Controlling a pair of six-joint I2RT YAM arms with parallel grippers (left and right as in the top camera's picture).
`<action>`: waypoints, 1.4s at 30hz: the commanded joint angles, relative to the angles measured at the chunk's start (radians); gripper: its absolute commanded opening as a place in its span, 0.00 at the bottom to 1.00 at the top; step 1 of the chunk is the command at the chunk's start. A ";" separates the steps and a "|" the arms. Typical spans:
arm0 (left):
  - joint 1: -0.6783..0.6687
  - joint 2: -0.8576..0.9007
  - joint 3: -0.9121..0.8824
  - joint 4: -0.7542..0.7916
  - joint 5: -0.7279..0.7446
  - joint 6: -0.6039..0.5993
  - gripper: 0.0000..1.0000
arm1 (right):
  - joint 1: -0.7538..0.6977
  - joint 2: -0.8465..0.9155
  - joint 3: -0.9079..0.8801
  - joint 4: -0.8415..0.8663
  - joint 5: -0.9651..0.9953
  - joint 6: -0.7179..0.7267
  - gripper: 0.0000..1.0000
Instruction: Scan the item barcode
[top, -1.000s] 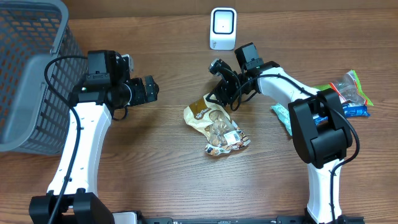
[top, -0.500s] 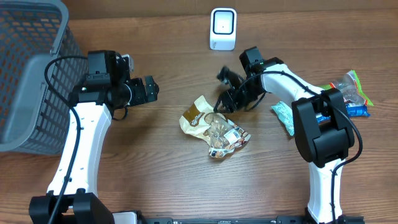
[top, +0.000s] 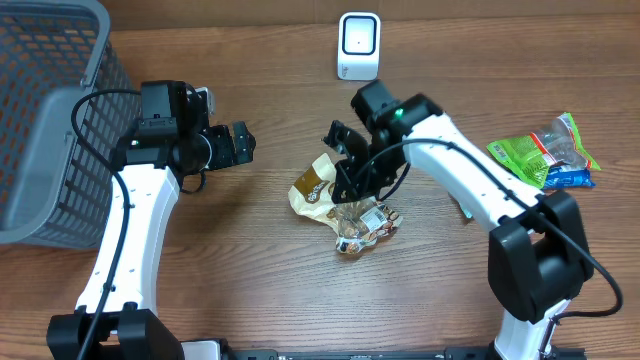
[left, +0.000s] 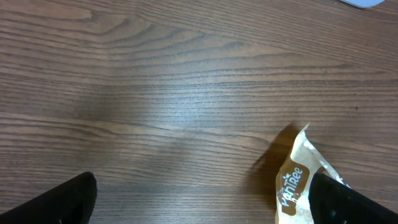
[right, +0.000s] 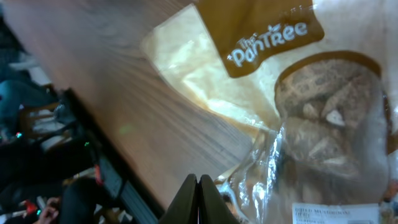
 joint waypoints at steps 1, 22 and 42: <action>-0.008 0.002 0.022 0.004 0.012 0.023 1.00 | 0.073 -0.004 -0.108 0.056 0.048 0.107 0.04; -0.008 0.002 0.022 0.004 0.012 0.023 1.00 | 0.034 -0.004 -0.152 0.232 1.057 0.142 0.09; -0.008 0.002 0.022 0.004 0.012 0.023 1.00 | -0.329 -0.085 -0.137 0.101 0.213 -0.419 1.00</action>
